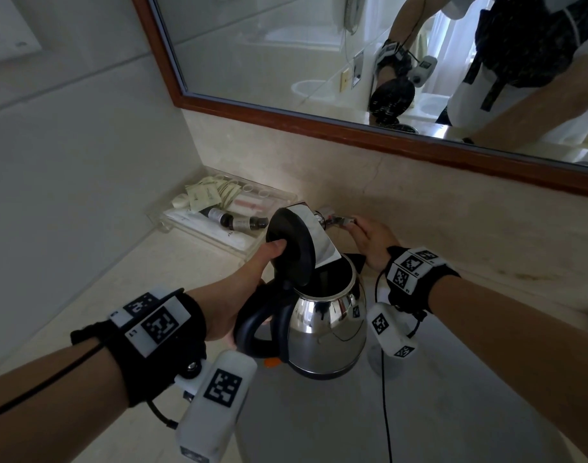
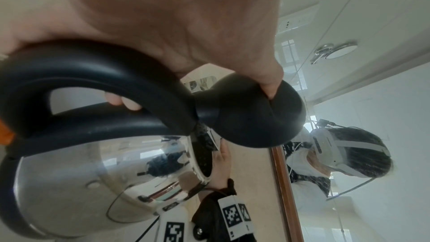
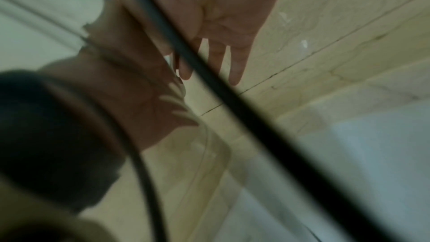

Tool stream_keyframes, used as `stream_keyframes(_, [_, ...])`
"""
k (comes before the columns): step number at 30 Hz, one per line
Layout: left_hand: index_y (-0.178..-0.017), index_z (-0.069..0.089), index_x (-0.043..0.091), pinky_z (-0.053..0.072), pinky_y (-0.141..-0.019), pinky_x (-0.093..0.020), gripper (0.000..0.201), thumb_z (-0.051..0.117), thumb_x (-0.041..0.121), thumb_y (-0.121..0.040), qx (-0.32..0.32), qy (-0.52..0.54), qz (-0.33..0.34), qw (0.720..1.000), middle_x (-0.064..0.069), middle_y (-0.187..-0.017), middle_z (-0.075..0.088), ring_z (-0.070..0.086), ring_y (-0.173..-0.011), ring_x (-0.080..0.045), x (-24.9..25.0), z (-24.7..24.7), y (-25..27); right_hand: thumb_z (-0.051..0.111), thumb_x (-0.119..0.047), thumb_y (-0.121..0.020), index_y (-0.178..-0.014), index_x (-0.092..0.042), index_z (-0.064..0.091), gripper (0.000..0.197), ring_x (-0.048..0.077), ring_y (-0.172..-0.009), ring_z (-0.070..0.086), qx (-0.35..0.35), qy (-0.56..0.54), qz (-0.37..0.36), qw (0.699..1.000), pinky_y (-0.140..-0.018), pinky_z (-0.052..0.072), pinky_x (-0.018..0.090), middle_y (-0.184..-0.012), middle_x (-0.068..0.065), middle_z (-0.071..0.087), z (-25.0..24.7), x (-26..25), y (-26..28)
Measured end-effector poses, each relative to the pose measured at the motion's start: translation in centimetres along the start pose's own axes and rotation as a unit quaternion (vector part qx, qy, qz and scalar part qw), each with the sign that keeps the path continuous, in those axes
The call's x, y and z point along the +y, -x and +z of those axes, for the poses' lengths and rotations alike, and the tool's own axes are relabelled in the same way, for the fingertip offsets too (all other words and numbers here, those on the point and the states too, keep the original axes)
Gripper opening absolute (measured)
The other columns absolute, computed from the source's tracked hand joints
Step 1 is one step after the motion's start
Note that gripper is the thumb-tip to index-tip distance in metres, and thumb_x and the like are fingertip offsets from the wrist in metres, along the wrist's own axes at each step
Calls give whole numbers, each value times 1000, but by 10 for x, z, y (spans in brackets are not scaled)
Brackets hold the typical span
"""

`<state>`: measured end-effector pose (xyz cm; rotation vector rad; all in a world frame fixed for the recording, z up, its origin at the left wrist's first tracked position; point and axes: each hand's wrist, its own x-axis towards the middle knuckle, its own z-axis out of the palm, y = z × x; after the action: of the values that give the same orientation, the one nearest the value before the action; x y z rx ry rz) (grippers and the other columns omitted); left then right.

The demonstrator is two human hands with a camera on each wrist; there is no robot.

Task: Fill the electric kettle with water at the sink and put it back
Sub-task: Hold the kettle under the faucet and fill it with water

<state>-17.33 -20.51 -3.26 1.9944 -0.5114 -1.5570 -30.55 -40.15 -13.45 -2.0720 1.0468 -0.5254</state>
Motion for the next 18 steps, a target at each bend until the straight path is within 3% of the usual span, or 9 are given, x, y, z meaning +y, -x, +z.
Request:
stream_keyframes(4, [-89, 63, 3, 43, -59, -27, 76, 29, 71, -82, 2, -3, -6, 1000, -9, -75, 63, 59, -66, -20, -1, -1, -2, 41, -21, -97, -116, -4, 60, 31, 29, -89, 58, -6, 0, -5, 1000, -73, 37, 26, -100, 20, 66, -1, 0, -1])
stream_keyframes(7, [-98, 63, 0, 45, -63, -29, 83, 29, 73, -80, -6, -3, -11, 1000, -13, -89, 66, 61, -76, -23, -2, -2, -4, 41, -22, -97, -118, -5, 59, 32, 34, -95, 59, -4, -10, 3, 1000, -76, 39, 28, -104, 22, 66, -1, 2, -2])
stream_keyframes(9, [-107, 62, -3, 46, -64, -29, 88, 31, 74, -79, -8, 1, -11, 1000, -15, -96, 66, 62, -79, -24, -3, -3, -4, 40, -22, -97, -116, -5, 59, 31, 31, -90, 57, 1, -13, 11, 1000, -74, 38, 27, -98, 19, 64, 0, 3, -2])
stream_keyframes(11, [-104, 63, -1, 45, -63, -30, 86, 31, 74, -78, -3, 1, -8, 1000, -13, -92, 67, 62, -77, -23, -3, -4, -5, 39, -21, -98, -115, -5, 59, 31, 29, -87, 56, 3, -8, 15, 1000, -72, 36, 26, -94, 18, 62, 0, 2, -3])
stream_keyframes(13, [-99, 64, 1, 46, -65, -30, 83, 31, 74, -78, -4, 1, -7, 1000, -13, -93, 68, 63, -79, -23, -4, -5, -5, 38, -22, -98, -115, -5, 59, 32, 33, -94, 58, 6, -4, 18, 1000, -74, 39, 29, -101, 22, 65, 0, 1, -3])
stream_keyframes(16, [-93, 64, 2, 45, -62, -29, 80, 31, 74, -78, -4, -1, -7, 1000, -7, -73, 71, 65, -65, -18, -5, -6, -6, 37, -23, -98, -118, -6, 57, 33, 35, -100, 59, 5, 1, 23, 1000, -83, 45, 35, -108, 23, 65, 0, -2, -2])
stream_keyframes(18, [-89, 64, 3, 44, -58, -27, 78, 31, 73, -79, 3, -6, -4, 1000, -1, -55, 68, 62, -52, -14, -6, -5, -5, 37, -23, -98, -118, -6, 57, 33, 34, -100, 59, 4, 2, 24, 1000, -82, 45, 33, -109, 23, 64, 0, -3, -2])
